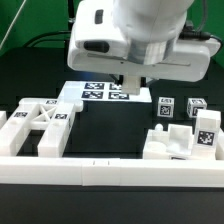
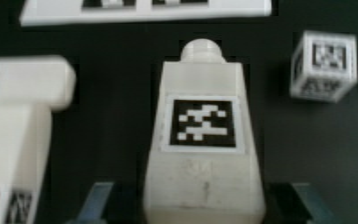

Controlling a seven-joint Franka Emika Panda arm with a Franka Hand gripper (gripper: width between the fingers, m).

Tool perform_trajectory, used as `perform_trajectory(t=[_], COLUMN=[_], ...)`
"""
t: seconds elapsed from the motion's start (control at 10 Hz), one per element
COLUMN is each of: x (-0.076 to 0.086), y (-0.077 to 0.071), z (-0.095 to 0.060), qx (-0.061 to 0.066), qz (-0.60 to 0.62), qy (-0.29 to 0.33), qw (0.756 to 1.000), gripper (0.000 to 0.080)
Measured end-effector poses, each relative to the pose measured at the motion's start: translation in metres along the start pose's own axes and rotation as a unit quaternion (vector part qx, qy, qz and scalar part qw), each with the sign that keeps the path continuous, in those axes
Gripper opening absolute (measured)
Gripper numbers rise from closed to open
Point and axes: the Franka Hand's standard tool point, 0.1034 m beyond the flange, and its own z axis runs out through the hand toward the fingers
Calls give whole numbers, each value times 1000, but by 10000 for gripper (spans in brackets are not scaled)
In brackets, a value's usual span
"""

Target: Assemble chair

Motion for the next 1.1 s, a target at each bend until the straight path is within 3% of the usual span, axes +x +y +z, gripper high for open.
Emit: perform_trajectory(t=[0.5,0.7,0.9,1.1], x=[12,13,23,27], y=[-4,-19,-21,-22], z=[-10,-37,-66,-60], qx=[11,5,9,11], qz=[3,-11,-15,-16], qy=[172,226,291,361], qw=[985,974,957,932], gripper=[284,284,284,284])
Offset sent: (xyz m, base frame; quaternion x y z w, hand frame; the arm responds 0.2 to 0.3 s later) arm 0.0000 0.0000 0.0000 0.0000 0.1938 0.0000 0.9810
